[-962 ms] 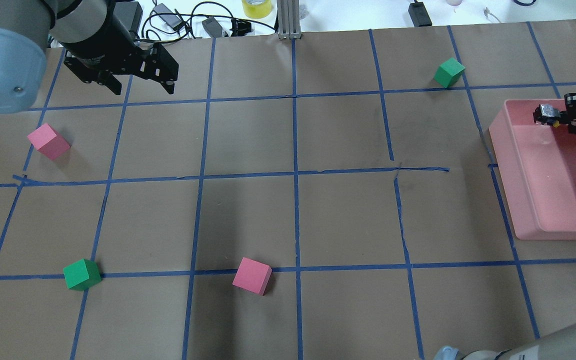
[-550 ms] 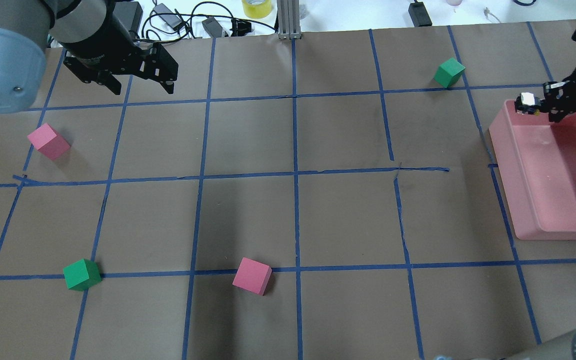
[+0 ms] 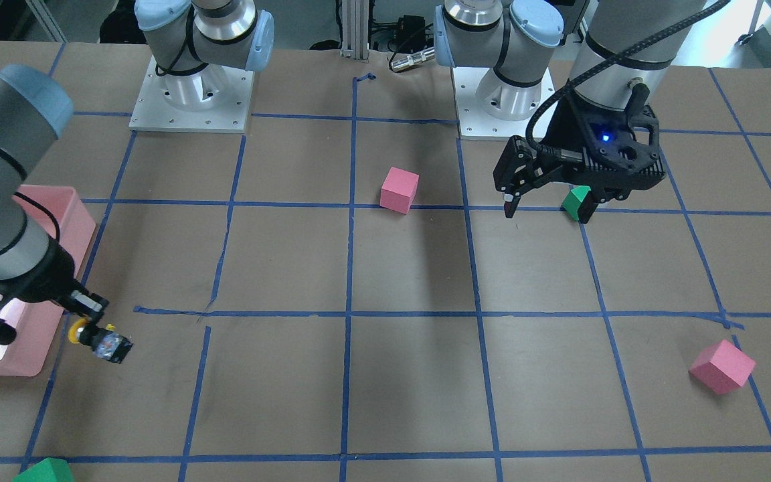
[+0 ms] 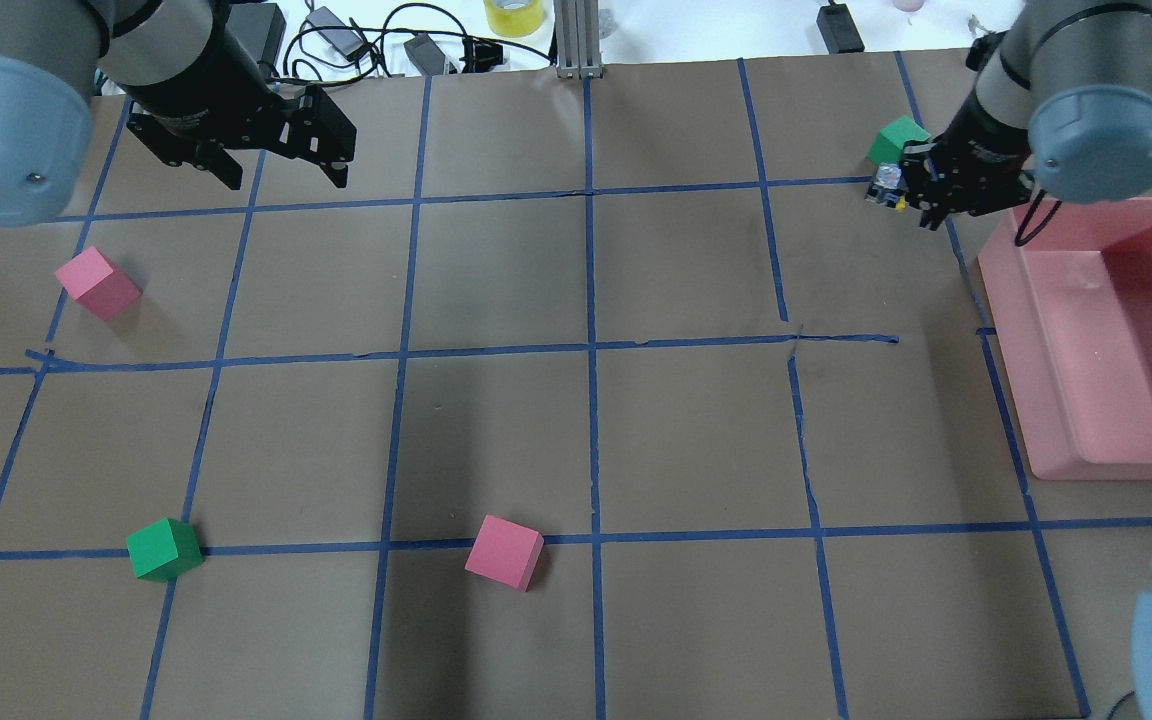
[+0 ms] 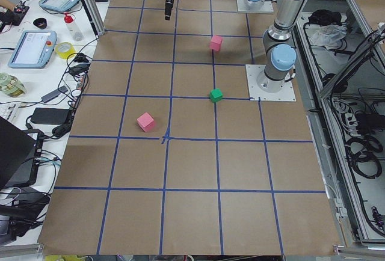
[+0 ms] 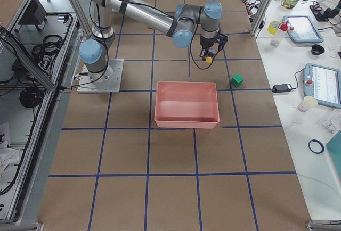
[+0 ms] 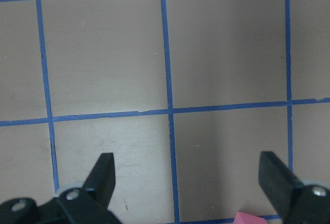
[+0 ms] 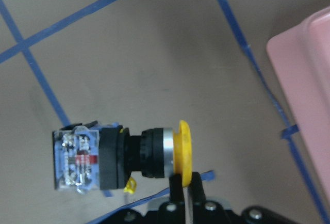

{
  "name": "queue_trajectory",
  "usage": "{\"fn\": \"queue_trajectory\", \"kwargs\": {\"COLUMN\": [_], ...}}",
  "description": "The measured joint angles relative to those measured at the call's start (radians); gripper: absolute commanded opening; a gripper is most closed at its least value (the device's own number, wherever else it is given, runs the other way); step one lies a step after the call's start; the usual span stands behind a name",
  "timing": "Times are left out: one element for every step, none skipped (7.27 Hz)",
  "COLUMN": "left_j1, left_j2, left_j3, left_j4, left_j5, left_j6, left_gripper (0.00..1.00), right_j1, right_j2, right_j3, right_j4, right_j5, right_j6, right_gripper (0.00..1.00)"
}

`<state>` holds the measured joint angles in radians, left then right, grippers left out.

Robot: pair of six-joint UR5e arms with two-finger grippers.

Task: Align button upright
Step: 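Carry the button with the right gripper toward the table center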

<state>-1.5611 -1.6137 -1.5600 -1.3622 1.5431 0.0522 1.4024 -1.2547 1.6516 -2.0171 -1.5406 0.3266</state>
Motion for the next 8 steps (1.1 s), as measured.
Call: {"fn": "queue_trajectory", "kwargs": {"left_j1": [0.004,0.007,0.008,0.008,0.009,0.009,0.009,0.009], "left_j2": [0.0,0.0,0.0,0.0,0.0,0.0,0.0,0.0], "left_j3": [0.0,0.0,0.0,0.0,0.0,0.0,0.0,0.0], "left_j4": [0.0,0.0,0.0,0.0,0.0,0.0,0.0,0.0], "left_j5": [0.0,0.0,-0.001,-0.001,-0.001,-0.001,-0.001,0.0], "left_j6": [0.0,0.001,0.001,0.001,0.001,0.002,0.002,0.002], "left_gripper": [1.0,1.0,1.0,1.0,1.0,1.0,1.0,1.0], "right_j1": [0.087,0.168,0.234,0.293,0.346,0.39,0.426,0.454], "right_j2": [0.027,0.062,0.097,0.133,0.172,0.214,0.248,0.27], "right_j3": [-0.001,-0.008,-0.025,-0.052,-0.089,-0.128,-0.156,-0.173], "right_j4": [-0.043,-0.086,-0.112,-0.123,-0.127,-0.128,-0.129,-0.129], "right_j5": [0.018,0.025,0.028,0.029,0.029,0.029,0.028,0.03], "right_j6": [0.164,0.336,0.492,0.632,0.755,0.863,0.956,1.036], "right_gripper": [0.0,0.0,0.0,0.0,0.0,0.0,0.0,0.0]}}
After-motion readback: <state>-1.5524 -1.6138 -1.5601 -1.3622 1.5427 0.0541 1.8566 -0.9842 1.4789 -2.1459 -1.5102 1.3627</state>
